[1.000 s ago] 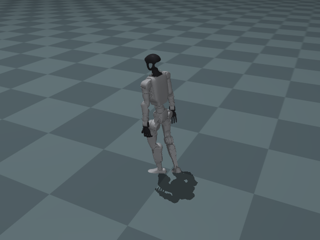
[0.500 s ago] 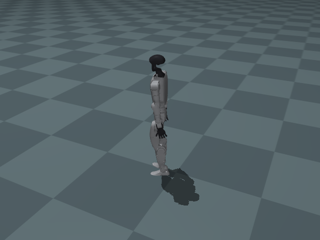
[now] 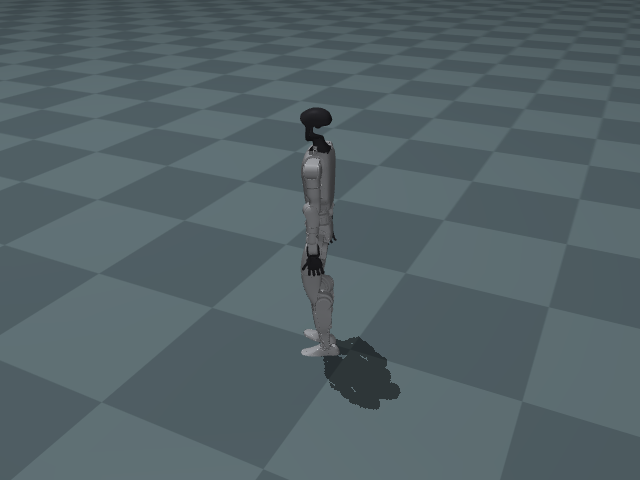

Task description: Upper body actions

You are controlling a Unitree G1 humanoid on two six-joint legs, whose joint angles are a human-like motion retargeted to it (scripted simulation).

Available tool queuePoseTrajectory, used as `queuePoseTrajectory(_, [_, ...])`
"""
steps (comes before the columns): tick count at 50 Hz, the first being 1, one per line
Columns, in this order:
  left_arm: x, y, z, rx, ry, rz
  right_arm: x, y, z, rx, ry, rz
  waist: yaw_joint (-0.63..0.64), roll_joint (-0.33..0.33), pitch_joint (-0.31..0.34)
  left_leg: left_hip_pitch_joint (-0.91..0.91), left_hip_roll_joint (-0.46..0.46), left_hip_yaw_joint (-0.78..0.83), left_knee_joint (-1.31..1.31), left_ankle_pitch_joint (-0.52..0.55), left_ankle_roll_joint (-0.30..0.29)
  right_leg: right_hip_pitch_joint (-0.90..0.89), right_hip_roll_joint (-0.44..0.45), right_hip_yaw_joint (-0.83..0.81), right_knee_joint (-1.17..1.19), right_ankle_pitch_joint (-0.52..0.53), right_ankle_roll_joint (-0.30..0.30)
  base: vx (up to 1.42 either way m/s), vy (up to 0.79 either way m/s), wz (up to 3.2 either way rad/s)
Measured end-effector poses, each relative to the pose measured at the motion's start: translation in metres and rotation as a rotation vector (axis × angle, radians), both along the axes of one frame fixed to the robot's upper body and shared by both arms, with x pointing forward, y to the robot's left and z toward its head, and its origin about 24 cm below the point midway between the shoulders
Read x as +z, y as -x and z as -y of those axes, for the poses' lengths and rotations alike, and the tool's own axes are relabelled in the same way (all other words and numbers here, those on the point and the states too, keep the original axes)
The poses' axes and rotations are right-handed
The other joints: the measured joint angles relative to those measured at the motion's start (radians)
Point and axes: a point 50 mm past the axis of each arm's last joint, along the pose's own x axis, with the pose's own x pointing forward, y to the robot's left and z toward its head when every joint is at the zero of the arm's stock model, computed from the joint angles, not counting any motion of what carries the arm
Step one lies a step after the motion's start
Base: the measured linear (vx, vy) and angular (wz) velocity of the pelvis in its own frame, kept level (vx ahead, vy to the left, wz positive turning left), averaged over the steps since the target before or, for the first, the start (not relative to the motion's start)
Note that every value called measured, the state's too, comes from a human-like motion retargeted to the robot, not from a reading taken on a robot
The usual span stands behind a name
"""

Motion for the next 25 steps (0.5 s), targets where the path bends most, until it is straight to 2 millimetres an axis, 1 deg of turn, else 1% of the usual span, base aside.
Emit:
queuePoseTrajectory(10, [0.001,0.013,-0.002,0.022,-0.012,-0.046,0.001,0.012,0.007,-0.017,0.033,-0.032,-0.017,-0.004,0.006,-0.034,0.022,0.006,0.079,-0.045,-0.017,-0.011,0.01,0.038,-0.001,-0.001,-0.015,-0.04,-0.08,-0.06])
queuePoseTrajectory(13, [0.001,0.013,-0.003,0.023,-0.022,-0.042,0.001,0.011,0.008,-0.028,0.036,-0.03,-0.025,-0.016,0.012,-0.069,0.019,0.002,0.168,-0.059,-0.028,-0.019,-0.005,0.061,0.002,0.005,-0.015,-0.02,-0.02,-0.02])
queuePoseTrajectory(15, [0.001,0.013,-0.002,0.024,-0.024,-0.04,0.001,0.009,0.01,-0.029,0.037,-0.026,-0.026,-0.024,0.013,-0.096,0.015,-0.005,0.231,-0.036,-0.036,-0.025,-0.018,0.074,0.004,0.012,-0.014,-0.03,-0.01,-0.32])
queuePoseTrajectory(17, [0.001,0.012,-0.002,0.03,-0.023,-0.036,0.001,0.005,0.01,-0.027,0.038,-0.013,-0.023,-0.035,0.02,-0.121,0.003,-0.021,0.291,-0.017,-0.029,-0.032,-0.035,0.099,0.011,0.021,-0.012,-0.06,0.0,-0.6])
queuePoseTrajectory(18, [0.0,0.011,-0.002,0.037,-0.025,-0.033,0.001,0.003,0.01,-0.027,0.036,-0.005,-0.02,-0.042,0.023,-0.132,-0.005,-0.033,0.315,-0.018,-0.017,-0.036,-0.046,0.114,0.016,0.025,-0.01,-0.06,0.03,-0.82])
queuePoseTrajectory(20, [0.0,0.01,-0.001,0.056,-0.028,-0.024,0.001,-0.003,0.01,-0.023,0.031,0.011,-0.008,-0.05,0.031,-0.149,-0.02,-0.076,0.334,-0.027,-0.007,-0.048,-0.061,0.154,0.027,0.036,-0.008,-0.05,0.05,-1.12])
queuePoseTrajectory(22, [0.0,0.009,0.001,0.087,-0.024,-0.013,0.001,-0.008,0.009,-0.015,0.024,0.026,0.014,-0.047,0.036,-0.159,-0.036,-0.15,0.306,-0.035,-0.013,-0.065,-0.063,0.2,0.038,0.049,-0.006,-0.04,0.08,-1.53])
queuePoseTrajectory(25, [-0.001,0.006,0.005,0.131,-0.01,0.003,0.001,-0.015,0.009,-0.004,0.018,0.049,0.061,-0.033,0.046,-0.162,-0.07,-0.355,0.233,-0.031,-0.049,-0.094,-0.05,0.285,0.056,0.068,-0.005,-0.04,0.1,-2.02])
